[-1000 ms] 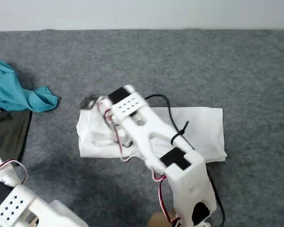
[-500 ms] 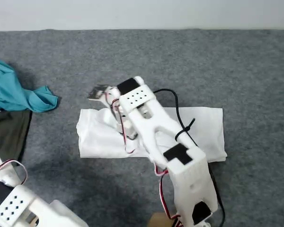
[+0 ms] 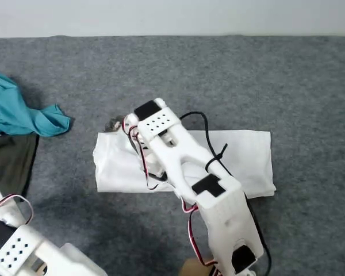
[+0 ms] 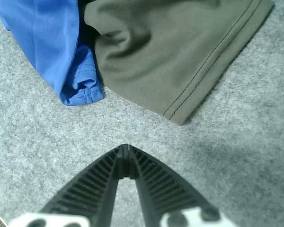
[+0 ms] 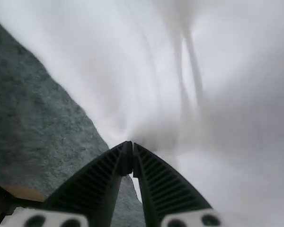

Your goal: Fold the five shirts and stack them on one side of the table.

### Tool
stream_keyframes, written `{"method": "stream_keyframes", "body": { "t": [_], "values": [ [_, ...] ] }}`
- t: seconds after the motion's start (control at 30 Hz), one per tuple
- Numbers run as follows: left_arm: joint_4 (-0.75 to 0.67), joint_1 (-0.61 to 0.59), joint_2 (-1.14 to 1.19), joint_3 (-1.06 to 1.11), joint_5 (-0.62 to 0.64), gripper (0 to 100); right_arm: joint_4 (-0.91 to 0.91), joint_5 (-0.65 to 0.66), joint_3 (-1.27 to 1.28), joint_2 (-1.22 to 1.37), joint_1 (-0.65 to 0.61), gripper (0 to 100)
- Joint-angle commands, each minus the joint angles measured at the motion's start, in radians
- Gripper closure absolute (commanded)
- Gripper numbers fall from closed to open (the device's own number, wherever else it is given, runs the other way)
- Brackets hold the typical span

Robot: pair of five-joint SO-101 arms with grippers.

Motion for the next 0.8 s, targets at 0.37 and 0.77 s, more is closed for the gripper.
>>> {"method": "stream_keyframes", "body": {
  "t": [0.37, 0.77],
  "values": [
    [0.006, -0.005, -0.02, -0.012, -0.011, 100, 0.068, -0.037, -0.048, -0.32, 0.019, 98.8],
    [0.002, -0.006, -0.02, -0.012, -0.009, 100, 0.077, -0.311, 0.083, -0.653, 0.361, 98.9]
  ]
}}
